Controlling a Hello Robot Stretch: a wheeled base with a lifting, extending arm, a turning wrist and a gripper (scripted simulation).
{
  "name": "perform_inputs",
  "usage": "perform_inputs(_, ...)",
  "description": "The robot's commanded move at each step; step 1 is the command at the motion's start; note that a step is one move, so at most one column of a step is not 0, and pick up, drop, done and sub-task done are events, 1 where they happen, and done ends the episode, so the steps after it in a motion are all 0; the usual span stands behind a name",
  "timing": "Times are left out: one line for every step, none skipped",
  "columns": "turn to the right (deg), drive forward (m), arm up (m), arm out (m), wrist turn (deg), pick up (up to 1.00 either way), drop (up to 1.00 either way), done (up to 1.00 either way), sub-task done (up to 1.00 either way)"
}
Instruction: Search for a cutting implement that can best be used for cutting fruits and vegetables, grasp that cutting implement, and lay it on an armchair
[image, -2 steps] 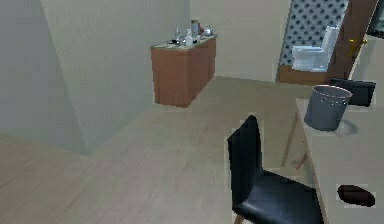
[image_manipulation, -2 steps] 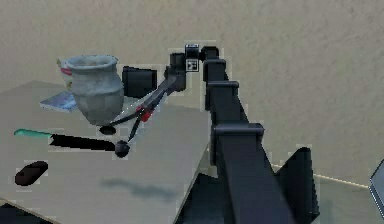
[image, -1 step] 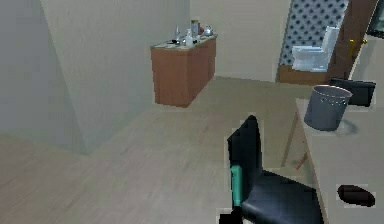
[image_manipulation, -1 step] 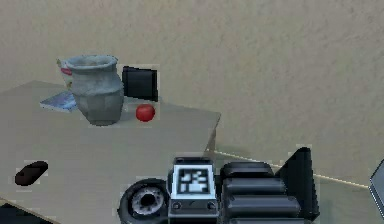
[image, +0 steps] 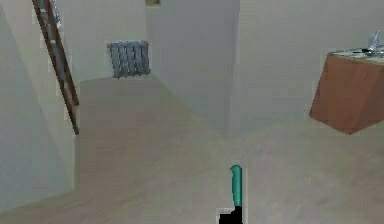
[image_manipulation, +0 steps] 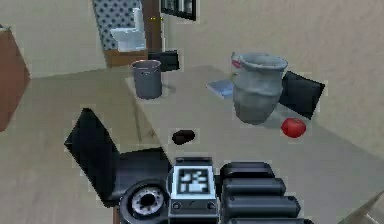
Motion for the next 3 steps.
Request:
perform_inputs(-42.0, 0.0, 0.0, 0.0, 0.0, 0.0, 0.0, 0.0, 0.0)
perform_inputs(-3.0, 0.0, 0.0, 0.0, 0.0, 0.0, 0.0, 0.0, 0.0)
perform_inputs(0.0, 0.05, 0.0, 0.0, 0.0, 0.0, 0.0, 0.0, 0.0)
